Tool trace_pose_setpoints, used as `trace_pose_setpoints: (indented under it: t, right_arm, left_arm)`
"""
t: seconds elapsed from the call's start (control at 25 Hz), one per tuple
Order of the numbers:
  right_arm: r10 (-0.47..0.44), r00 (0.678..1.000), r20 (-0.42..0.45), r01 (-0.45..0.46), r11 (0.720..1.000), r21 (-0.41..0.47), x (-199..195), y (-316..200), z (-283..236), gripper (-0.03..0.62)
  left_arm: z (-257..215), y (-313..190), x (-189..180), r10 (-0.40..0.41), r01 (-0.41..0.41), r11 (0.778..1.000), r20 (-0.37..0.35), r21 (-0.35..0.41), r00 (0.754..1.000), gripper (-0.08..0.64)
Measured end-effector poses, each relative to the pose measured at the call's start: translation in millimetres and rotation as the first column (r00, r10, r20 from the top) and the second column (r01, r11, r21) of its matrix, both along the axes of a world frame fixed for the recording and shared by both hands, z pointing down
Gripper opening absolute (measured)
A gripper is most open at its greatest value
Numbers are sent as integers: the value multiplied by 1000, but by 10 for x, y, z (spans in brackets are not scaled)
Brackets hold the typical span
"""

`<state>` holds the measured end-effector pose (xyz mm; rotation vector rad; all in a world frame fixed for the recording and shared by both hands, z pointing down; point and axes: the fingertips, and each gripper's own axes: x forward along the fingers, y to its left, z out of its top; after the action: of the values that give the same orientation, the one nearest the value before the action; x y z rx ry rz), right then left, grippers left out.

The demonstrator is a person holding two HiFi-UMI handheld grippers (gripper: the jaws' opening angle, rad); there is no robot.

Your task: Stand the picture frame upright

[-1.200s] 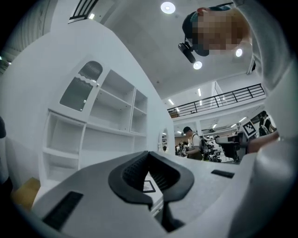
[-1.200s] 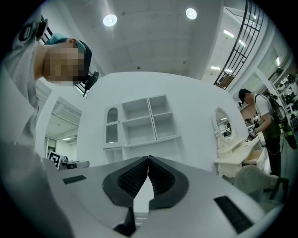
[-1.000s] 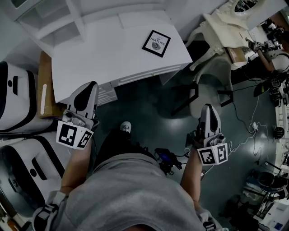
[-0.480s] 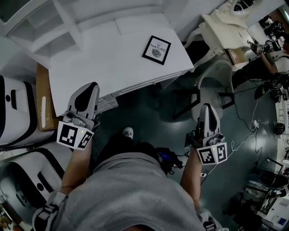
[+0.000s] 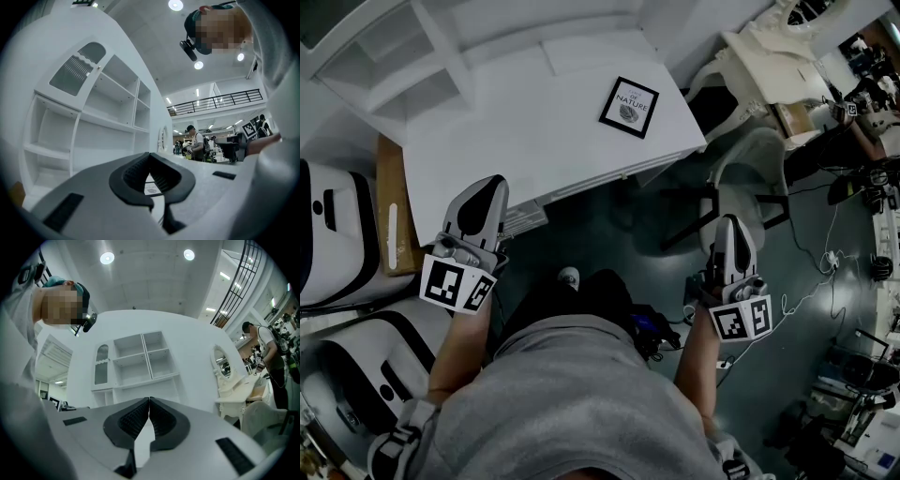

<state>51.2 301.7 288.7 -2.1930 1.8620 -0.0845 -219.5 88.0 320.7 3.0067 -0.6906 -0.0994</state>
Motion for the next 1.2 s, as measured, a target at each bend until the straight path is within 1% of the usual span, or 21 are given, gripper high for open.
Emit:
trace_pose_setpoints:
  t: [0.24, 0.4, 0.52, 0.64, 0.96, 1.2]
  right_arm:
    - [47, 999, -8, -47, 999, 8, 4, 48, 27, 28]
    - [53, 998, -20, -53, 998, 18, 2, 33, -17, 28]
    - [47, 999, -23, -47, 999, 10, 20, 8, 3, 28]
    - [38, 999, -17, -38, 999, 5, 88, -45, 55, 28]
    - [-13, 1000, -11, 13, 1000, 12, 297, -349, 41, 27]
    - [-44, 999, 1, 44, 999, -6, 529, -551, 99, 28]
  left_arm:
    - [97, 37, 1, 22, -22, 1000, 15, -13, 1000, 6]
    - [156, 27, 90, 38, -37, 999, 46, -18, 998, 6]
    - [188, 20, 180, 50, -48, 998, 58, -31, 997, 6]
    - [192, 34, 285, 68, -67, 998, 67, -22, 995, 6]
    - [197, -163, 499, 42, -40, 999, 89, -19, 995, 6]
    - [225, -322, 719, 21, -19, 999, 92, -28, 996, 6]
